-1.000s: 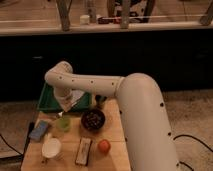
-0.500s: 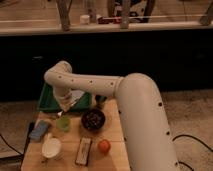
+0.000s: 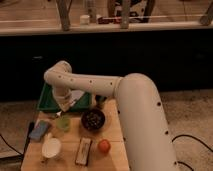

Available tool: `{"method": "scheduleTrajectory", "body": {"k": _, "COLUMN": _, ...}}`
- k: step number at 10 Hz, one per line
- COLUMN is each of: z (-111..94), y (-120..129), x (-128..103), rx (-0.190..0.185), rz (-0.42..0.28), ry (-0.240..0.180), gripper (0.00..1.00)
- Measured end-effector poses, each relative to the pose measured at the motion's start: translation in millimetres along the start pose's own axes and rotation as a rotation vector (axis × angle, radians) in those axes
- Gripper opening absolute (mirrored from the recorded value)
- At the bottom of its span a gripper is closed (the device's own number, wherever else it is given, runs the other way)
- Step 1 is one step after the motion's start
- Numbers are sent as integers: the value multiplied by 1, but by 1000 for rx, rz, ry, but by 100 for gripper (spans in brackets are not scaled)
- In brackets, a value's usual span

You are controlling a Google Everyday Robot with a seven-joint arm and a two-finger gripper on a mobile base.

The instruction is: Place fork in plastic cup

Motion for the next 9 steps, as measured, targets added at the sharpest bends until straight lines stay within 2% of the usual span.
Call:
{"method": "scheduleTrajectory", "body": {"k": 5, "z": 7, "y": 15, "x": -14, "rx": -5, "rz": -1, "ry": -24, "gripper": 0}}
{"method": "scheduleTrajectory", "body": {"k": 9, "z": 10, "y": 30, "x": -16, "rx": -13, "rz": 14, "ry": -47, "gripper": 0}}
